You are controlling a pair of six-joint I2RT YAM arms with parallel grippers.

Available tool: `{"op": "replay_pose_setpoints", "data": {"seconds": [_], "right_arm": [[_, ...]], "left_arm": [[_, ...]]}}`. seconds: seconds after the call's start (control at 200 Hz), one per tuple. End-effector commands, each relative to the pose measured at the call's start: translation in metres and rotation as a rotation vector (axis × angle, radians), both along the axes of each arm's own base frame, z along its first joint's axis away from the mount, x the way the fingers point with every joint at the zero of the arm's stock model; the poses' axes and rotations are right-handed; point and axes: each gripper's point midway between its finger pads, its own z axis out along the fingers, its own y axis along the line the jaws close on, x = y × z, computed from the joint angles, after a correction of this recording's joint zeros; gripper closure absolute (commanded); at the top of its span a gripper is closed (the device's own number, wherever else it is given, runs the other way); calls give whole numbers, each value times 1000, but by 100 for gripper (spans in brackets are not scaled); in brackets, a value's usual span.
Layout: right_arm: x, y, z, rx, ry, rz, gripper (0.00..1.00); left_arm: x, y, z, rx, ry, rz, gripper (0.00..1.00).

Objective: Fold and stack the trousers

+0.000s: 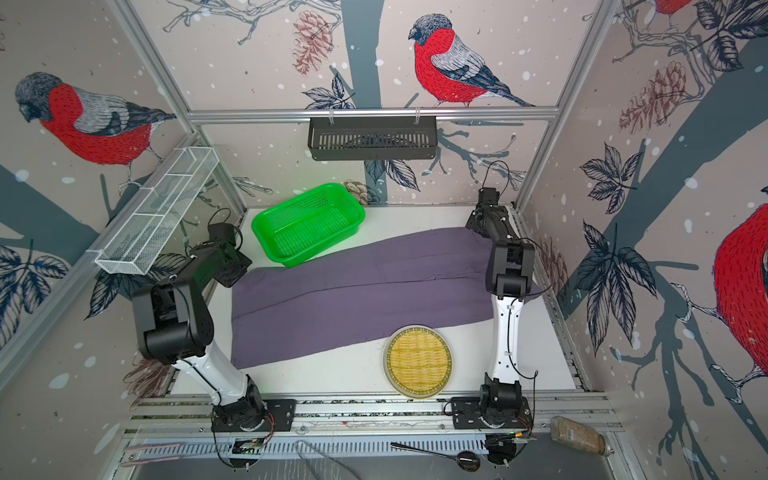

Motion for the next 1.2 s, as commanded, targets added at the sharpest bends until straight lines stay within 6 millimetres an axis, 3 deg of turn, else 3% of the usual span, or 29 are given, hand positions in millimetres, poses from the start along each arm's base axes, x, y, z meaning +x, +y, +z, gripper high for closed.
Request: {"op": "replay_pose_setpoints", "data": {"seconds": [0.0, 0.245, 0.39, 0.53, 0.775, 1.196], "right_arm": [[-7, -2, -10, -1, 37, -27, 38], [-6, -8, -31, -5, 52, -52, 41], [9, -2, -9, 15, -23, -38, 41], [20, 1, 18, 30, -98, -31, 33], [25, 5, 48, 15, -155, -26, 39], [20, 8, -8, 11, -39, -35, 45]], "left_arm": [[-1, 4, 8, 36, -8, -6, 100], [-4, 3, 7, 38, -7, -14, 100], [-8, 5, 9, 56, 0, -22, 100], [-10, 5, 10, 65, 5, -27, 100], [-13, 4, 6, 65, 12, -33, 100], [-15, 4, 8, 74, 16, -46, 100]]}}
